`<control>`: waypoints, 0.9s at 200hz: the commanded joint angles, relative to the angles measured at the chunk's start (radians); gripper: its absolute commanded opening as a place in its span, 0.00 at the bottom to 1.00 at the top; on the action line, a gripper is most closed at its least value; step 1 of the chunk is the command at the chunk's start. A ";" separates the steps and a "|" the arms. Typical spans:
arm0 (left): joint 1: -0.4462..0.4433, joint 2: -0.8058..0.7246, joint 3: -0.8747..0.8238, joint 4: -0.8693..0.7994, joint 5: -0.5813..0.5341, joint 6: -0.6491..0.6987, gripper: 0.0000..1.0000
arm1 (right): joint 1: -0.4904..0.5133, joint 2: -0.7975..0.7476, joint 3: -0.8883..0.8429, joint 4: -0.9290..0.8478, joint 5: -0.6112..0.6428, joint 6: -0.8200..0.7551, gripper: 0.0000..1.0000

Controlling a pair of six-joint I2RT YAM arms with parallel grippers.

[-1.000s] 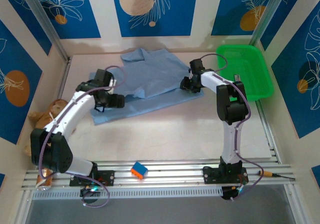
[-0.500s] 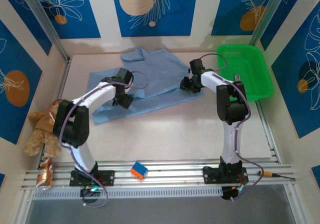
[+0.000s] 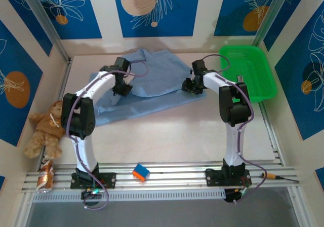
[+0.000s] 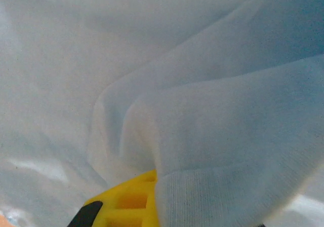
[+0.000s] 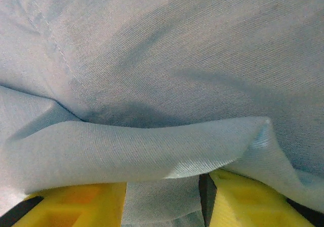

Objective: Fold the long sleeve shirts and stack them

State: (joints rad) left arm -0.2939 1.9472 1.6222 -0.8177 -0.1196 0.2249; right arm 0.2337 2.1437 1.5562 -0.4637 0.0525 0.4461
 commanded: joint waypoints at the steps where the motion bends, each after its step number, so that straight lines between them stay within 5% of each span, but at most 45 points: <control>1: 0.011 -0.076 0.096 -0.182 0.271 -0.058 0.00 | 0.012 0.022 0.010 -0.039 0.004 -0.010 0.44; 47: 0.076 -0.118 0.087 -0.364 0.708 -0.189 0.00 | 0.009 0.027 0.011 -0.040 0.017 0.000 0.44; 77: 0.116 -0.159 0.058 -0.443 0.876 -0.212 0.00 | 0.008 0.030 0.014 -0.037 0.017 -0.008 0.44; 120: 0.167 -0.203 -0.056 -0.469 0.885 -0.192 0.00 | 0.002 0.044 0.027 -0.039 0.005 -0.015 0.44; 171: 0.195 -0.001 0.058 -0.527 0.664 -0.150 0.00 | 0.004 0.049 0.038 -0.047 0.007 -0.024 0.45; 180: 0.197 0.036 0.106 -0.537 0.566 -0.159 0.14 | 0.004 0.049 0.038 -0.046 0.006 -0.024 0.45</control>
State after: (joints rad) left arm -0.1143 1.8889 1.6264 -1.3006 0.6228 0.0418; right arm 0.2382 2.1563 1.5726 -0.4683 0.0631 0.4381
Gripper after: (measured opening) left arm 0.061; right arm 0.444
